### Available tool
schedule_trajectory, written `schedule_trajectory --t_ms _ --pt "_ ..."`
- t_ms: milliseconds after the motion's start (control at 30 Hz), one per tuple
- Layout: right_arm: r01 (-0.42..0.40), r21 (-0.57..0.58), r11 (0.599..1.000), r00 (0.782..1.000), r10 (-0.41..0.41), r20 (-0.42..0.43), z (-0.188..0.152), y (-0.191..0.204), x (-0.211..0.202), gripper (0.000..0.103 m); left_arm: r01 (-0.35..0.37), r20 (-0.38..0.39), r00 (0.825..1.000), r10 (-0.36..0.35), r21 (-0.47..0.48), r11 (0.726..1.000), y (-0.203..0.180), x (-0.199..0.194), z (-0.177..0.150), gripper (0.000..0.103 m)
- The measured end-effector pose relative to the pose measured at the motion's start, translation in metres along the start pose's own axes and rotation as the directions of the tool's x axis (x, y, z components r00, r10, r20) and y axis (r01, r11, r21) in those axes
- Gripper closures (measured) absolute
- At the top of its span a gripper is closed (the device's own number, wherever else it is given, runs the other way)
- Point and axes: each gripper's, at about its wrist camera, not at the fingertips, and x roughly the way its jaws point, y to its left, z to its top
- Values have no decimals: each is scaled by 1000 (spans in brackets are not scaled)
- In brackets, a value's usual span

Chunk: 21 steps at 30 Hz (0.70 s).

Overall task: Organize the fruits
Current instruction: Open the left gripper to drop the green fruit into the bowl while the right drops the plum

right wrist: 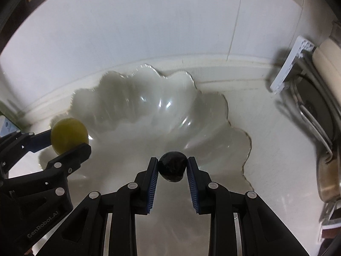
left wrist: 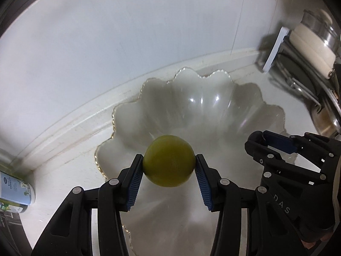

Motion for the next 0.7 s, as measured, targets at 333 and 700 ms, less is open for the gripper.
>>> schedule_trajectory --t_ms 333,700 --pt "-5 3 1000 999 5 -35 -5 -7 9 71 -72 34 997 70 57 996 -6 -2 2 44" --pt "21 29 999 996 -23 87 -16 -13 -47 64 -127 133 984 122 26 992 -7 -51 -13 38"
